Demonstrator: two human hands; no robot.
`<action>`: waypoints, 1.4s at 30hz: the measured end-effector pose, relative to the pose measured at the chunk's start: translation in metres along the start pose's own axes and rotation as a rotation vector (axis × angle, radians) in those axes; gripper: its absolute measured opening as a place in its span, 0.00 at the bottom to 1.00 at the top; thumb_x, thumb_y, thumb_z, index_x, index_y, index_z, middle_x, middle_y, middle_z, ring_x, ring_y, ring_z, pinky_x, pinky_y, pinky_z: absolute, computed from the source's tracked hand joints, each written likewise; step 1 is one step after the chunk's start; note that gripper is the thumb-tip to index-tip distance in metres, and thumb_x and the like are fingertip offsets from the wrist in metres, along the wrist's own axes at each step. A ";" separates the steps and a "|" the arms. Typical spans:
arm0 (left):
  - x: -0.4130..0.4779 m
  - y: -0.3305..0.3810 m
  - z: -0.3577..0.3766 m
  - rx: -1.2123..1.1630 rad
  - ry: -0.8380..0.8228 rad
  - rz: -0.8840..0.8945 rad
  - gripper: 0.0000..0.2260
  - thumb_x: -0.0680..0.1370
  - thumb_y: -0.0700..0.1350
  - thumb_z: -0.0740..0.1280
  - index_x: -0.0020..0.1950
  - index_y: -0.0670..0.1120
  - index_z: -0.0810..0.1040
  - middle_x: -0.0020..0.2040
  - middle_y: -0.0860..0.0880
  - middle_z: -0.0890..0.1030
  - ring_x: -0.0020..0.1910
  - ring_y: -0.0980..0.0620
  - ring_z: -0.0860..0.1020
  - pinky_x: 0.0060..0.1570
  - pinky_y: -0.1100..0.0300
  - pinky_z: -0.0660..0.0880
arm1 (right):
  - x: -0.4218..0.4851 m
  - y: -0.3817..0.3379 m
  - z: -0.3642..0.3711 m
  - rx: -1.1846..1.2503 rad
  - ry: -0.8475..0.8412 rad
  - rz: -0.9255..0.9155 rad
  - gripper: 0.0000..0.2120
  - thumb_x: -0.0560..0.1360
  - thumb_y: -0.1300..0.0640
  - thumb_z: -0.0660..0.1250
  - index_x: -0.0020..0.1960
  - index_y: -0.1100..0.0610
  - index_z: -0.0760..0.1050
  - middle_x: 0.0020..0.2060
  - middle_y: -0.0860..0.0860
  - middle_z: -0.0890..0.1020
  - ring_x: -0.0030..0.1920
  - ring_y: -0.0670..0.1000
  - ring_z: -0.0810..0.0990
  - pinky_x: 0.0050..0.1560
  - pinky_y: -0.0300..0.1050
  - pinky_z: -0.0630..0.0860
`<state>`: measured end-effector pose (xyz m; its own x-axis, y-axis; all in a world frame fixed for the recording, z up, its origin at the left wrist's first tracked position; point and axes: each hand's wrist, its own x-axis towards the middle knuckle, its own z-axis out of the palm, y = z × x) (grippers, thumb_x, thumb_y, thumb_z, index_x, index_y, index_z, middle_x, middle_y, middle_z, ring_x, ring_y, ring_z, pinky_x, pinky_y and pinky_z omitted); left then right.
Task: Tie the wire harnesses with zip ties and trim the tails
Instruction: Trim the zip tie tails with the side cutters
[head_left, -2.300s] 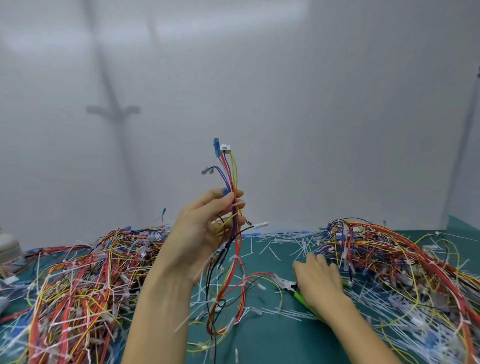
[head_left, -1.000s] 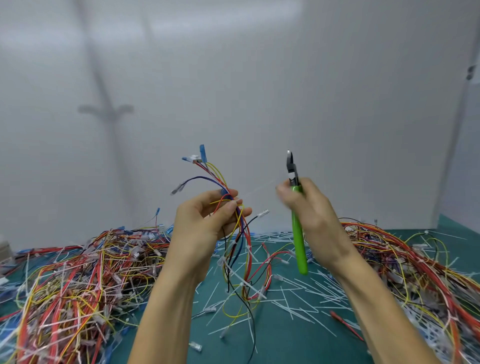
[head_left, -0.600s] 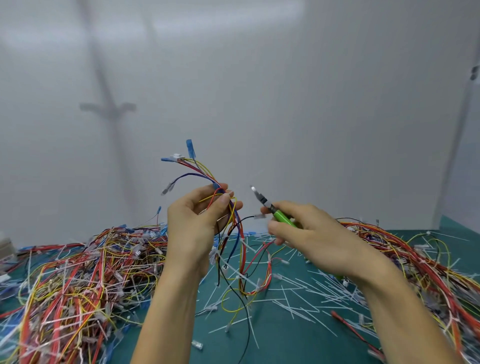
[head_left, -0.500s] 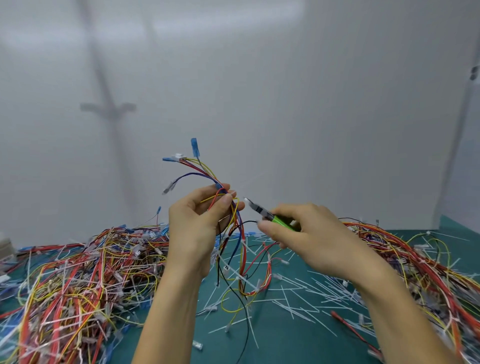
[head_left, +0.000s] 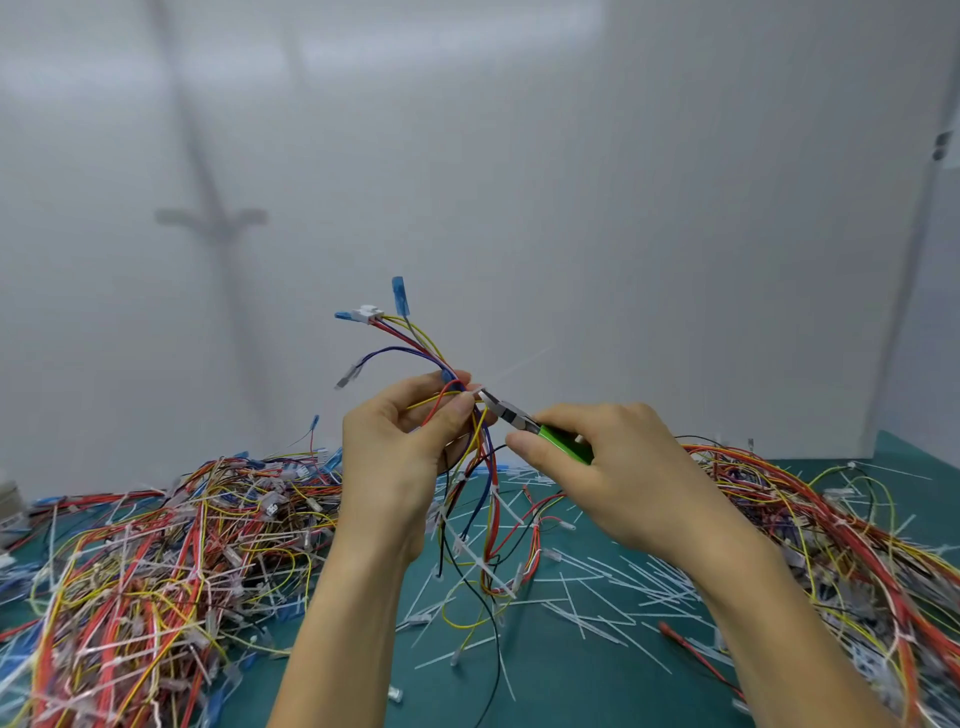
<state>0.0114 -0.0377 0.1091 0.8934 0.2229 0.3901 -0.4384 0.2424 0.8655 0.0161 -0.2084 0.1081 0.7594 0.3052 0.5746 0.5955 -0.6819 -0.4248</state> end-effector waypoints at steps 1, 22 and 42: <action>0.000 0.000 0.000 -0.012 0.000 -0.005 0.06 0.75 0.33 0.69 0.50 0.41 0.82 0.40 0.43 0.86 0.39 0.49 0.86 0.39 0.62 0.81 | 0.000 0.000 0.000 -0.001 0.000 -0.004 0.25 0.75 0.33 0.56 0.43 0.54 0.80 0.27 0.50 0.72 0.33 0.47 0.69 0.32 0.42 0.62; 0.001 0.001 -0.001 -0.006 0.015 -0.013 0.07 0.74 0.34 0.70 0.51 0.39 0.83 0.43 0.42 0.86 0.41 0.49 0.85 0.44 0.61 0.82 | -0.001 0.001 -0.001 -0.008 -0.010 -0.018 0.24 0.76 0.35 0.57 0.40 0.54 0.77 0.28 0.52 0.72 0.32 0.50 0.67 0.33 0.45 0.62; 0.000 0.000 -0.002 0.019 -0.033 -0.036 0.06 0.74 0.33 0.70 0.49 0.40 0.83 0.41 0.42 0.86 0.39 0.49 0.85 0.41 0.61 0.82 | -0.001 0.002 -0.001 -0.004 -0.007 -0.038 0.26 0.76 0.36 0.57 0.41 0.57 0.79 0.27 0.53 0.67 0.34 0.52 0.65 0.31 0.43 0.59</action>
<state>0.0113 -0.0360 0.1091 0.9115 0.1832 0.3682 -0.4041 0.2318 0.8849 0.0162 -0.2107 0.1079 0.7380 0.3354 0.5855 0.6228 -0.6724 -0.3999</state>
